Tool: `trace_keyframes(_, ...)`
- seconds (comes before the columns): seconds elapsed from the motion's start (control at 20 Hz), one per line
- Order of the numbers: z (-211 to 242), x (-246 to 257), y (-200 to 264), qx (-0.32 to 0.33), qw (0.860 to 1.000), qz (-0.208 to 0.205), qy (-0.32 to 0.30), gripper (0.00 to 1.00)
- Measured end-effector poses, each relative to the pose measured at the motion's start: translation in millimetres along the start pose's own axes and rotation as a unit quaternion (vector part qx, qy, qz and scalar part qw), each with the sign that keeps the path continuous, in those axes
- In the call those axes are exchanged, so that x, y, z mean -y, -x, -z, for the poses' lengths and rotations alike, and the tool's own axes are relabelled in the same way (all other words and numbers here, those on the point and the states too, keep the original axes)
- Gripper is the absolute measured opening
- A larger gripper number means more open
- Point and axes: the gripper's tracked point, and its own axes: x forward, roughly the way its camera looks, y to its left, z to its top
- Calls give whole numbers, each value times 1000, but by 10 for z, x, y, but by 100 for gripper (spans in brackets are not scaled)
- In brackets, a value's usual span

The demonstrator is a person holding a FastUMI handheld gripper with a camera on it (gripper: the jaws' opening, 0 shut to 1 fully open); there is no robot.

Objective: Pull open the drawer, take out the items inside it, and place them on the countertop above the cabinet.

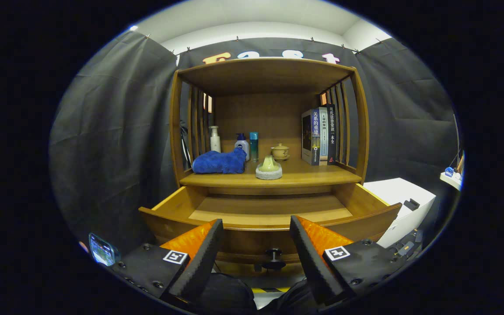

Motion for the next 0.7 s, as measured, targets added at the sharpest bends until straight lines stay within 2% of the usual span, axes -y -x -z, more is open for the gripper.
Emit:
trace_keyframes(0.25, 276, 84, -134, -14, 1000, 16, 2, 98)
trace_keyframes(0.7, 382, 125, -320, -7, 999, 40, 12, 98)
